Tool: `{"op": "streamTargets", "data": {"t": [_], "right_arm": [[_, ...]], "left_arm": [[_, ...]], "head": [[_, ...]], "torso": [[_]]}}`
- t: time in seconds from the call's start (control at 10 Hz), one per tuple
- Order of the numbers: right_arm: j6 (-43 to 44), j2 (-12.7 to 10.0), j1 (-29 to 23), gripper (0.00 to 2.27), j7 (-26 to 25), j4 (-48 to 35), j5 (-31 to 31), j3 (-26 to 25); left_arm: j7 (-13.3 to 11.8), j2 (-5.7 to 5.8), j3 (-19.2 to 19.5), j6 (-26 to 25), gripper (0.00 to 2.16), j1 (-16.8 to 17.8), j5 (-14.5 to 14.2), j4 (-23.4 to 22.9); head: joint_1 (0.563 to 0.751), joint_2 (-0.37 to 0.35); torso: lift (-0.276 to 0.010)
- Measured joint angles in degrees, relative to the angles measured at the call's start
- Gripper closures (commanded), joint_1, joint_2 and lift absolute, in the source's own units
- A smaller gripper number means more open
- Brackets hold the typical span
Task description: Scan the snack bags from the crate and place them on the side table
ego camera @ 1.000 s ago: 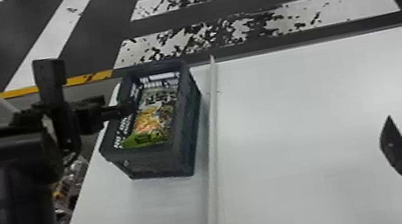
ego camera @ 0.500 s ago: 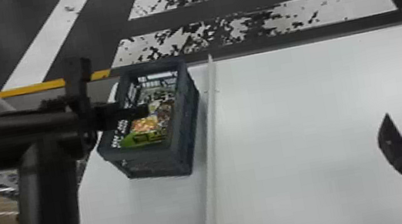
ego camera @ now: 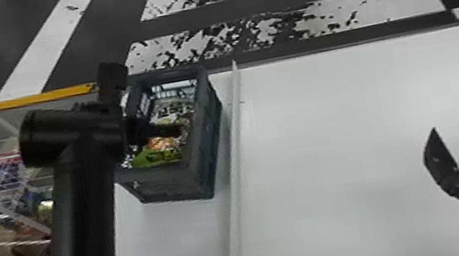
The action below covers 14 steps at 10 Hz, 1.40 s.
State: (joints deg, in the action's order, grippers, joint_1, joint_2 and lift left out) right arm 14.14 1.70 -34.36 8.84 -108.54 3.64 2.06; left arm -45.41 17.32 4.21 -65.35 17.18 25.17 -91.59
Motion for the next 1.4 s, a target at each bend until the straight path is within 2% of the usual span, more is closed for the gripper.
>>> {"op": "streamTargets", "data": {"t": [0.2,0.6,0.7,0.8,0.9,1.0,1.1,1.2,1.3,1.4], "right_arm": [[-0.36,-0.02,0.04,0.06,0.13,0.0,0.04,0.03],[-1.27,0.05,0.15,0.06,0.47,0.03,0.05,-0.1],[-1.49,0.06,0.25,0.06,0.56,0.14,0.05,-0.09],[-1.61,0.06,0.32,0.06,0.56,0.22,0.05,-0.09],[-1.73,0.1,0.35,0.06,0.56,0.27,0.05,-0.1],[-2.01,0.13,0.37,0.06,0.56,0.28,0.07,-0.11],[-2.23,0.14,0.41,0.06,0.56,0.28,0.1,-0.1],[-2.32,0.14,0.43,0.06,0.56,0.27,0.13,-0.08],[-2.32,0.15,0.37,0.06,0.56,0.19,0.13,-0.09],[-2.32,0.15,0.28,0.06,0.56,0.12,0.21,-0.1]], "left_arm": [[-0.26,-0.63,-2.29,0.0,0.12,2.85,1.45,4.96],[-0.38,-0.79,-5.53,-0.16,0.12,7.3,2.95,14.5],[-0.58,-0.85,-5.99,-0.17,0.28,8.08,3.08,16.43],[-1.75,-0.88,-6.26,-0.19,0.52,8.97,3.24,18.41],[-3.21,-0.88,-6.32,-0.28,0.63,9.76,3.33,19.86],[-4.24,-0.89,-6.34,-0.35,1.02,10.09,3.68,20.34],[-4.43,-0.96,-6.17,-0.66,2.15,10.12,4.05,20.27],[-1.96,-1.35,-5.22,-1.91,2.14,9.68,4.02,19.71],[-0.91,-1.81,-3.99,-3.17,2.13,8.85,3.64,18.65],[-1.31,-1.93,-2.98,-3.61,2.13,8.35,3.04,17.47]], "head": [[0.695,0.229],[0.695,0.228],[0.695,0.229],[0.695,0.228],[0.695,0.225],[0.695,0.222],[0.695,0.222],[0.695,0.232],[0.695,0.238],[0.695,0.236]], "torso": [[-0.094],[-0.094],[-0.094],[-0.094],[-0.094],[-0.094],[-0.094],[-0.094],[-0.094],[-0.094]]}}
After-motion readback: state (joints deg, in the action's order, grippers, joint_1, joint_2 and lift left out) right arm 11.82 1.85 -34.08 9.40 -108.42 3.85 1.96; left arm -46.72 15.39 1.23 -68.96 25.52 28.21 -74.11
